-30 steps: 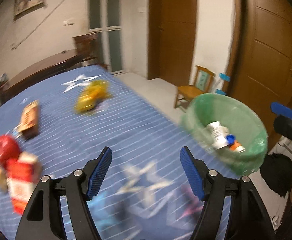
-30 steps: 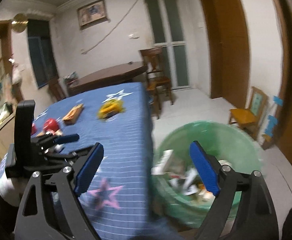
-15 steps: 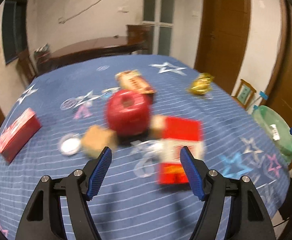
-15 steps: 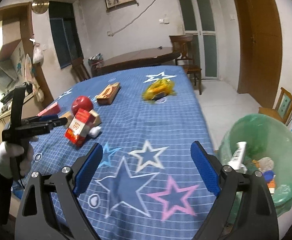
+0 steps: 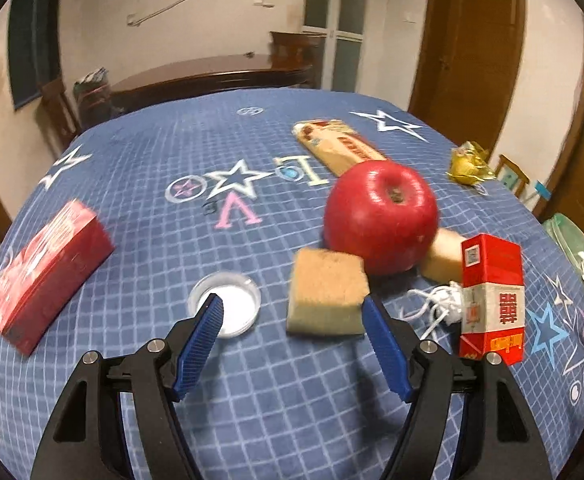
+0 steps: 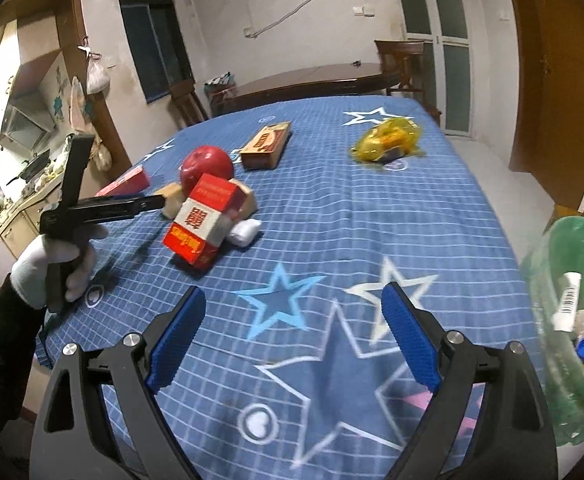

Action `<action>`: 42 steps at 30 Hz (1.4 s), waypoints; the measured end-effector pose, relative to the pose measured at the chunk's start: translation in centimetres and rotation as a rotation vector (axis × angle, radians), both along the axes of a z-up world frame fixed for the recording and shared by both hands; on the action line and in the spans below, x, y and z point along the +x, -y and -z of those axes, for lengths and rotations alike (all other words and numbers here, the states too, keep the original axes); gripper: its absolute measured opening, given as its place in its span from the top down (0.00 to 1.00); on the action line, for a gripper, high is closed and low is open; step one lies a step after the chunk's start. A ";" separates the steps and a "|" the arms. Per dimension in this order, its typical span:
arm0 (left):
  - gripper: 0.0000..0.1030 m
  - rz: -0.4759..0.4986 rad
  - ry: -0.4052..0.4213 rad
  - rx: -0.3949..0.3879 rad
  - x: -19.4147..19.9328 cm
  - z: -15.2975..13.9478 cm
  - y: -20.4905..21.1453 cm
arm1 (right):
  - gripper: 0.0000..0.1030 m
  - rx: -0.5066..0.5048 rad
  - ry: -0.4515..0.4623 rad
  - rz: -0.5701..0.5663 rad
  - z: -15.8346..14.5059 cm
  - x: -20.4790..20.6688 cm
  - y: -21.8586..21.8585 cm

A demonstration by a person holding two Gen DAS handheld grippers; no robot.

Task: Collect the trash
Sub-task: 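Move both tools back over the table toward the remaining trash, then grasp the tan sponge with the left tool while the right tool grasps the red Double Happiness box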

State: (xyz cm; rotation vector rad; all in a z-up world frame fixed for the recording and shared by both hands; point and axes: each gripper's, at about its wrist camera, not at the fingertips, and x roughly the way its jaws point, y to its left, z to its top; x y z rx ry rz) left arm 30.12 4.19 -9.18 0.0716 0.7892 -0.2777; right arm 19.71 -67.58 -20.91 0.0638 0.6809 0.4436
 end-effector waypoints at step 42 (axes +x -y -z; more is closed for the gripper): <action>0.57 -0.056 -0.049 -0.139 -3.0 0.8 0.5 | 0.23 -0.129 -0.029 0.034 1.0 8.7 -14.2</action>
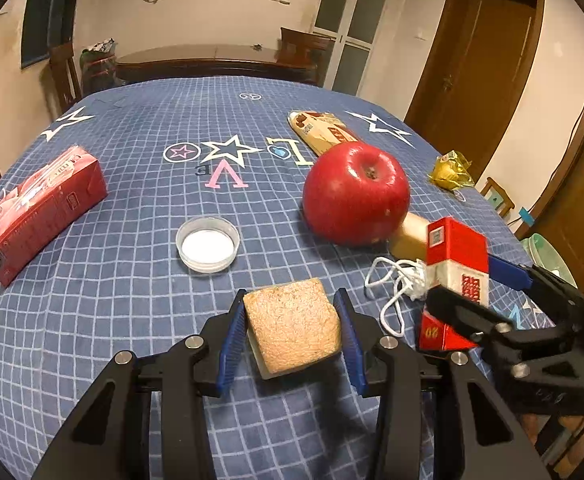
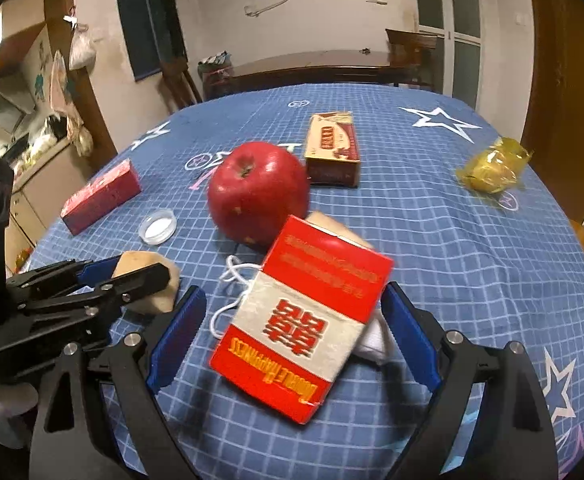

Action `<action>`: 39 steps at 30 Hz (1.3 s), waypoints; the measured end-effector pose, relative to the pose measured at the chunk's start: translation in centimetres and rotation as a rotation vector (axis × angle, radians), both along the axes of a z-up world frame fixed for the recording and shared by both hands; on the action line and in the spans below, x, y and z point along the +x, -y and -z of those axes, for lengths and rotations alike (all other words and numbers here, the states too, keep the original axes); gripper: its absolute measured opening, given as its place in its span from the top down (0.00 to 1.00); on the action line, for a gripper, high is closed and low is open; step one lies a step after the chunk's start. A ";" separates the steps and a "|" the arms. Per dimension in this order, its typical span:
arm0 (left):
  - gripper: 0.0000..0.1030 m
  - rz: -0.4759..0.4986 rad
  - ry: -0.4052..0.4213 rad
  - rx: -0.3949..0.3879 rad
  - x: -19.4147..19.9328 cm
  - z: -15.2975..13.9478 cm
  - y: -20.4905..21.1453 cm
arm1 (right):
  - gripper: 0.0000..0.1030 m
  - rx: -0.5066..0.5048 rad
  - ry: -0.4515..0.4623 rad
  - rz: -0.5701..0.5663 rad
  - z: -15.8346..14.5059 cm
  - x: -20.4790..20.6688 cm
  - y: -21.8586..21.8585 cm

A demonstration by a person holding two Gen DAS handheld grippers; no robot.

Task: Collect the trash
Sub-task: 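Grasp the tan sponge with the left tool while the right tool grasps the red Double Happiness box, then carry the sponge and red box with both tools over the green bin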

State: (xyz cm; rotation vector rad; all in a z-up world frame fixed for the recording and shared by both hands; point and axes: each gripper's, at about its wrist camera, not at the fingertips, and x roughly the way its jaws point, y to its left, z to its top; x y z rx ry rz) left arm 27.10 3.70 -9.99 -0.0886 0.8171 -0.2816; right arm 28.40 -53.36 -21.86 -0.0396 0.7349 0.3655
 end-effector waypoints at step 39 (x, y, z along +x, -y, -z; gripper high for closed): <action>0.57 0.177 0.295 0.008 -10.5 -8.6 13.3 | 0.42 -0.061 0.373 0.153 -6.5 -11.9 11.9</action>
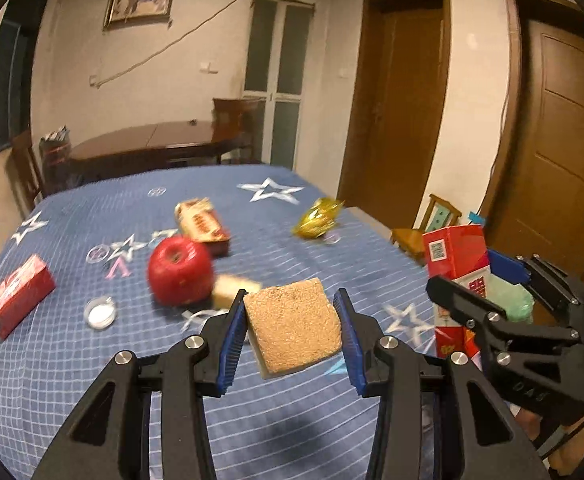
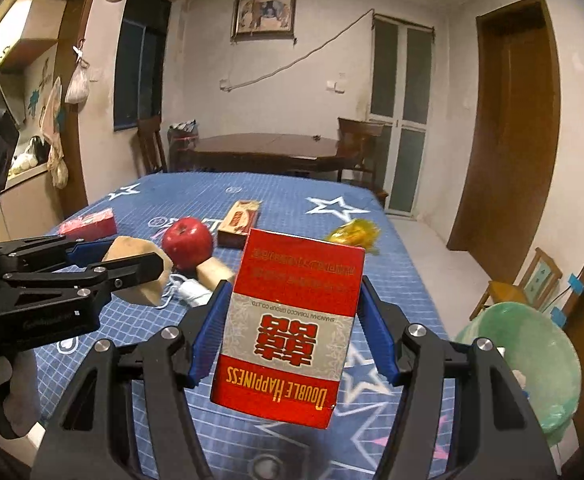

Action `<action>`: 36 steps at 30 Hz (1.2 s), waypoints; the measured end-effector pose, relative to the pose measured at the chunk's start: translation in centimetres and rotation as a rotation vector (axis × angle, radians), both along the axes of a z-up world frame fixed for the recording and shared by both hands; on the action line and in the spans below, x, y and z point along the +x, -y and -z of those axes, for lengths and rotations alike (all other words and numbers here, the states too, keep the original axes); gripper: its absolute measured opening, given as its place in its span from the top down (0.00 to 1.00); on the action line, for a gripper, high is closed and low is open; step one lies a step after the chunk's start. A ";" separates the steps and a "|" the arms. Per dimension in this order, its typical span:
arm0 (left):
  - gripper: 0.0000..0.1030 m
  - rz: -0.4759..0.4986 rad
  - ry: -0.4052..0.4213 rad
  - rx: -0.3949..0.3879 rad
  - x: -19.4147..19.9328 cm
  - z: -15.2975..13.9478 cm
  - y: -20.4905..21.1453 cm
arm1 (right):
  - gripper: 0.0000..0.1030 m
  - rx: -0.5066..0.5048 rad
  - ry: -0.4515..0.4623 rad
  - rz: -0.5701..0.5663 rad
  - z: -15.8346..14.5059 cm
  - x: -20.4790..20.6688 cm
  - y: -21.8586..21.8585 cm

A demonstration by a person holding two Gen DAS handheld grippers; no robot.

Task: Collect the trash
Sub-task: 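Carry the sponge and red box with both tools over the green bin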

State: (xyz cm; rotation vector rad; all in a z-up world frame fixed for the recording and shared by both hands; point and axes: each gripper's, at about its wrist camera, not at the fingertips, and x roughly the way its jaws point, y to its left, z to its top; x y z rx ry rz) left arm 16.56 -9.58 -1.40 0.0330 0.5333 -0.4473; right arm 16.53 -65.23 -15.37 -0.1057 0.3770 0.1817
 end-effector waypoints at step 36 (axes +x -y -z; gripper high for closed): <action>0.57 0.291 0.078 -0.003 -0.3 -4.7 21.3 | 0.42 0.036 0.008 0.268 -4.7 -1.5 18.2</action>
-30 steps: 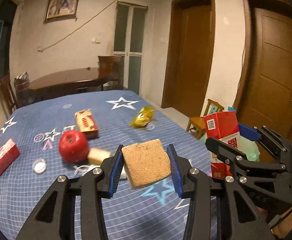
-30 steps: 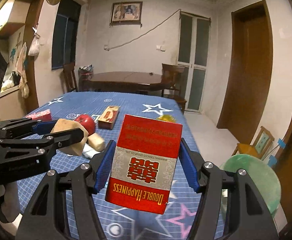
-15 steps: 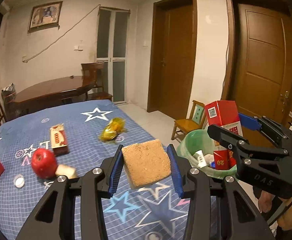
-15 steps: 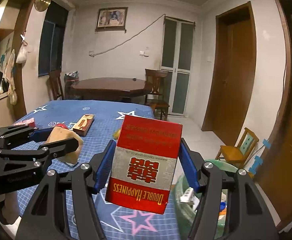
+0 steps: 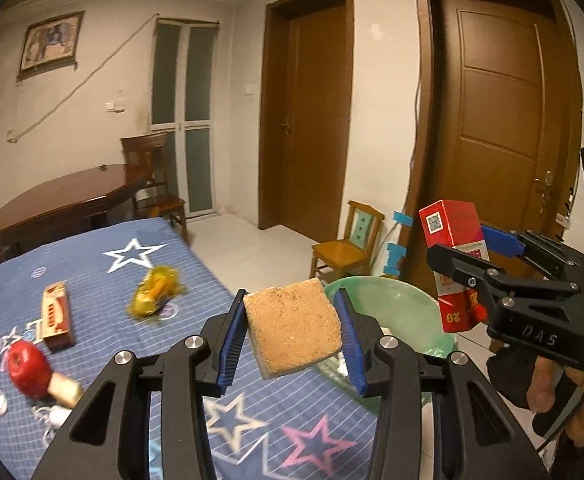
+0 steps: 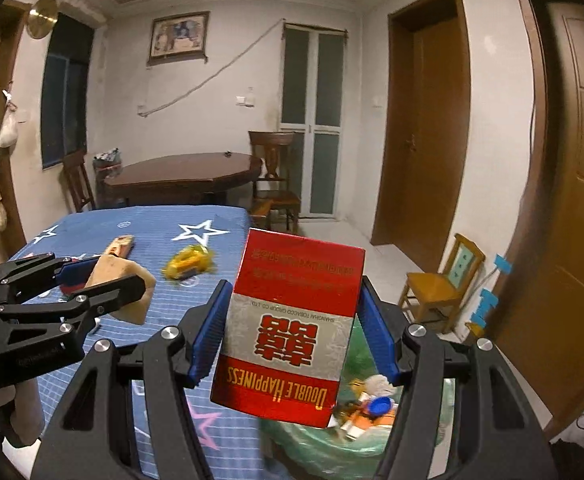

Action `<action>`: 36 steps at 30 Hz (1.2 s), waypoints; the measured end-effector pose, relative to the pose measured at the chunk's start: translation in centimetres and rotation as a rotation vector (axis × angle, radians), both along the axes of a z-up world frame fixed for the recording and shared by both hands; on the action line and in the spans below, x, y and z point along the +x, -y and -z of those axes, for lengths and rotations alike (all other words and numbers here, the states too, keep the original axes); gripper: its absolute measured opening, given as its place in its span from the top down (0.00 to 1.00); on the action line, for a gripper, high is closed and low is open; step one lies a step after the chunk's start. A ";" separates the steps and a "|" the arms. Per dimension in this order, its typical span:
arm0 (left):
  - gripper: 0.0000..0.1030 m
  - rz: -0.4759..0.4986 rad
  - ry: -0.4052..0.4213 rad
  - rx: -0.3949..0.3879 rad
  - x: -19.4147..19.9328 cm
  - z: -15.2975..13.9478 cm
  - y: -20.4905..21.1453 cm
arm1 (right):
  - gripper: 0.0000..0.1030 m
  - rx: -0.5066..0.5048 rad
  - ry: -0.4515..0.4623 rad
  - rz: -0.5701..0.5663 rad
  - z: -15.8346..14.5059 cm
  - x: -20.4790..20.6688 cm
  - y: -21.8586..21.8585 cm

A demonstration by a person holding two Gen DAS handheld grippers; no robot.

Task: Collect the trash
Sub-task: 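Carry the sponge and red box with both tools over the green bin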

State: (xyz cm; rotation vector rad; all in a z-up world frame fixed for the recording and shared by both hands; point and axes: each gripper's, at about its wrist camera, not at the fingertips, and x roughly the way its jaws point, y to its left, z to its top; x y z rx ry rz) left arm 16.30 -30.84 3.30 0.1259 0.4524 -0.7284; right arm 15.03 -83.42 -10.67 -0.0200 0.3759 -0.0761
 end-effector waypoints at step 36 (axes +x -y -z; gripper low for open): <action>0.57 0.178 -0.201 0.206 12.6 10.4 20.8 | 0.42 0.211 -0.386 0.052 8.2 7.9 15.2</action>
